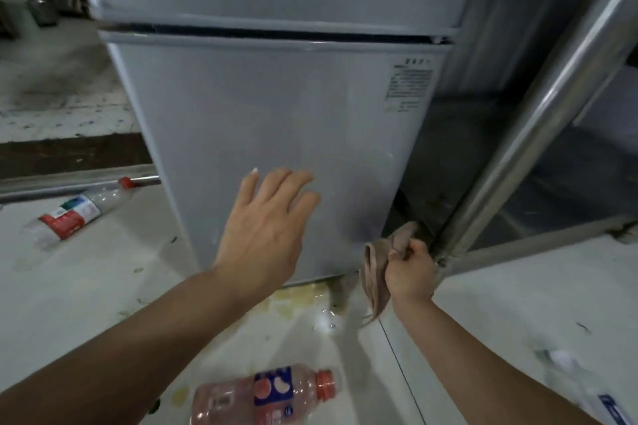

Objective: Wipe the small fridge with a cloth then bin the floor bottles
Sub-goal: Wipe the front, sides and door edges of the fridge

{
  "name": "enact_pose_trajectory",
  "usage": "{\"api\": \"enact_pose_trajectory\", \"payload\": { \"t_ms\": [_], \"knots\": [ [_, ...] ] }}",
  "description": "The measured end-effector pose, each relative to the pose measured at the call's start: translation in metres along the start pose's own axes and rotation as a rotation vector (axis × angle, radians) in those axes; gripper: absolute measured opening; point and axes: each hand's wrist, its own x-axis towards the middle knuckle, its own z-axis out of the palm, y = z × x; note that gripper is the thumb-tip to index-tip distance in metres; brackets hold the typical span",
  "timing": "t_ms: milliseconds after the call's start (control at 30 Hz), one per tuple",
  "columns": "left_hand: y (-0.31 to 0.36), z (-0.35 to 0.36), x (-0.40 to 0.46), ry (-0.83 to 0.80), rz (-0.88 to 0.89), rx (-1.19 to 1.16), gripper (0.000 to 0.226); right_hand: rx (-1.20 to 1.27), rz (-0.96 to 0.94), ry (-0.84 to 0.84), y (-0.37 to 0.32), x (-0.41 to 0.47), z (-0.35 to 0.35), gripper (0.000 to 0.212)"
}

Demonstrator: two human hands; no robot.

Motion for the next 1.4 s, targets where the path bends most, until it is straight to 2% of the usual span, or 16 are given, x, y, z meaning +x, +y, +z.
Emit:
{"api": "enact_pose_trajectory", "payload": {
  "t_ms": [67,200,333,467,600,700,767,867,933,1067,1200,1400],
  "knots": [
    [0.011,0.002,0.018,0.021,0.087,0.107,0.046,0.001,0.065,-0.013,0.008,0.016,0.008,0.03],
    [0.015,0.017,0.048,0.115,0.244,0.257,0.05,-0.029,0.157,-0.151,0.033,0.037,0.031,0.036],
    [0.002,0.029,0.067,0.149,0.262,0.353,0.053,-0.087,0.178,-0.28,0.053,0.058,0.046,0.046],
    [-0.009,0.035,0.07,0.183,0.282,0.404,0.055,-0.027,0.254,-0.343,0.055,0.071,0.049,0.038],
    [-0.008,0.036,0.071,0.188,0.292,0.427,0.056,0.112,0.321,-0.31,0.046,0.075,0.05,0.034],
    [-0.004,0.032,0.071,0.167,0.28,0.428,0.057,0.211,0.287,-0.289,0.027,0.072,0.042,0.031],
    [-0.002,0.027,0.071,0.159,0.275,0.415,0.058,0.263,0.234,-0.278,0.011,0.07,0.037,0.039],
    [0.004,0.013,0.074,0.134,0.297,0.365,0.05,0.353,0.111,-0.238,-0.018,0.064,0.028,0.044],
    [0.009,-0.001,0.08,0.139,0.315,0.321,0.048,0.366,0.009,-0.186,-0.039,0.062,0.021,0.039],
    [0.014,-0.039,0.101,0.245,0.254,0.278,0.054,0.412,-0.113,-0.144,-0.085,0.059,0.0,0.028],
    [0.007,-0.071,0.125,0.338,0.15,0.291,0.061,0.435,-0.16,-0.159,-0.129,0.057,-0.022,0.034],
    [-0.006,-0.092,0.13,0.225,0.198,0.389,0.068,0.532,-0.193,-0.175,-0.188,0.053,-0.051,0.036]
  ]
}}
